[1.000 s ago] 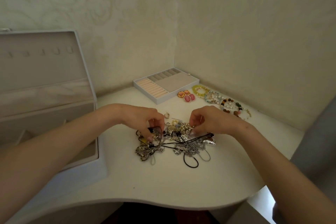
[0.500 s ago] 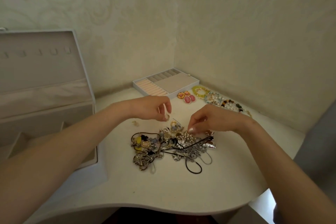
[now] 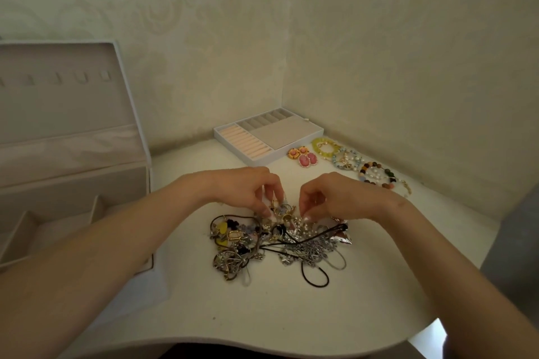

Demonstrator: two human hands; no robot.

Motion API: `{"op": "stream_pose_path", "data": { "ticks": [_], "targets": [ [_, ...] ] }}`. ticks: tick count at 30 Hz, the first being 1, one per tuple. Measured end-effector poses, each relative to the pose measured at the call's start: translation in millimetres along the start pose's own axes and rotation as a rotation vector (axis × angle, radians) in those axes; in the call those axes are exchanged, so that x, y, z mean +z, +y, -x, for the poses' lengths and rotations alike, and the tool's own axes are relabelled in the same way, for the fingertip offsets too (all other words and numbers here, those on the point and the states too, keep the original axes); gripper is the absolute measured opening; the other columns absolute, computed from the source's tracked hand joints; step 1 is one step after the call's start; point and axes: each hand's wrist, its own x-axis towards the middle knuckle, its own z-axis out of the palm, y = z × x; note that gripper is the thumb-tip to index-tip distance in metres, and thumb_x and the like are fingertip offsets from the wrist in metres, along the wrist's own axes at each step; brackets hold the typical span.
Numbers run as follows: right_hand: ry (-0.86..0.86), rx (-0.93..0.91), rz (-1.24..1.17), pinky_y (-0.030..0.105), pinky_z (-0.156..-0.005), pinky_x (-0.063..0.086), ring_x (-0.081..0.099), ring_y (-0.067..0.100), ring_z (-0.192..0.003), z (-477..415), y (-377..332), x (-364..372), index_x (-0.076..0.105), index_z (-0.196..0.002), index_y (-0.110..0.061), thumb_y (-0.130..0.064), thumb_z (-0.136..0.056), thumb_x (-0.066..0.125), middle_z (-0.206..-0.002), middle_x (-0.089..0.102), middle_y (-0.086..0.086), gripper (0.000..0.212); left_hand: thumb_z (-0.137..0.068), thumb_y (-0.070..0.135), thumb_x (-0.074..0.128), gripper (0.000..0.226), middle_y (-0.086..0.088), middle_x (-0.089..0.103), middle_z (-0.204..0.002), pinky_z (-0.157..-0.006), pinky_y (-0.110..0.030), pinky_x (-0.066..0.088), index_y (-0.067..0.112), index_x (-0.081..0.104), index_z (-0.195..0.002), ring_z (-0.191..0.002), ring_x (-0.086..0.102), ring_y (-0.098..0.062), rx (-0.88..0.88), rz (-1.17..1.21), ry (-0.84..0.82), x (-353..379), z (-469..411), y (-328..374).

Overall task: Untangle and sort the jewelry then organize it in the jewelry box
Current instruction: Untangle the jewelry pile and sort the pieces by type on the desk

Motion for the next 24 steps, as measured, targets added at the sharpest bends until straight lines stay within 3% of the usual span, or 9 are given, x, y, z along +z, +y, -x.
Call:
{"op": "stream_pose_path", "data": {
  "ticks": [3,7,10,12,17,24],
  "targets": [
    [0.033,-0.005,0.019,0.030,-0.074,0.051,0.062,0.012,-0.078,3.0,-2.5,-0.7,0.067,-0.085,-0.018,-0.018,-0.081,0.073,-0.085,0.069,-0.001,0.007,-0.080,0.016,0.073,0.041,0.012,0.051,-0.100,-0.085,-0.028,0.048,0.020,0.055,-0.116,-0.098,0.058,-0.016,-0.041,0.025,-0.042,-2.8,4.3,-1.4],
    [0.065,-0.007,-0.045,0.030,-0.069,0.052,0.063,0.010,-0.069,5.3,-3.0,-1.4,0.063,-0.083,-0.019,-0.007,-0.081,0.066,-0.081,0.068,0.000,0.013,-0.084,0.012,0.068,0.029,0.011,0.060,-0.108,-0.082,-0.019,0.048,0.021,0.057,-0.109,-0.099,0.059,-0.008,-0.048,0.066,0.015,-12.4,11.3,-4.8],
    [0.064,0.003,-0.114,0.035,-0.069,0.052,0.061,0.008,-0.067,5.3,-1.5,-1.7,0.062,-0.089,-0.021,-0.005,-0.081,0.066,-0.083,0.068,0.003,0.018,-0.085,0.011,0.067,0.017,0.010,0.063,-0.097,-0.071,-0.010,0.045,0.025,0.058,-0.088,-0.085,0.056,-0.003,0.021,0.139,0.134,-16.1,14.5,0.2],
    [0.034,0.008,-0.104,0.029,-0.069,0.050,0.060,0.006,-0.070,6.8,-1.8,-1.9,0.063,-0.091,-0.024,-0.014,-0.081,0.071,-0.087,0.067,-0.002,0.016,-0.084,0.013,0.069,0.016,0.006,0.064,-0.095,-0.067,-0.007,0.041,0.025,0.058,-0.085,-0.077,0.052,0.001,0.053,0.125,0.093,-14.9,15.2,5.0],
    [-0.037,0.026,0.046,0.020,-0.068,0.044,0.054,0.004,-0.074,7.8,-8.8,0.8,0.064,-0.094,-0.026,-0.025,-0.084,0.071,-0.086,0.062,-0.007,0.012,-0.080,0.025,0.073,0.020,0.007,0.053,-0.098,-0.085,-0.026,0.043,0.028,0.060,-0.095,-0.092,0.050,-0.009,0.040,-0.087,-0.142,-6.2,13.7,6.6],
    [-0.026,0.027,0.084,0.028,-0.072,0.050,0.057,0.008,-0.076,9.2,-16.3,2.7,0.062,-0.089,-0.022,-0.020,-0.083,0.070,-0.082,0.062,-0.008,0.010,-0.083,0.026,0.069,0.014,0.007,0.057,-0.097,-0.085,-0.030,0.045,0.024,0.063,-0.096,-0.090,0.054,-0.010,0.007,-0.077,-0.146,-4.9,15.6,7.4]
  ]
}}
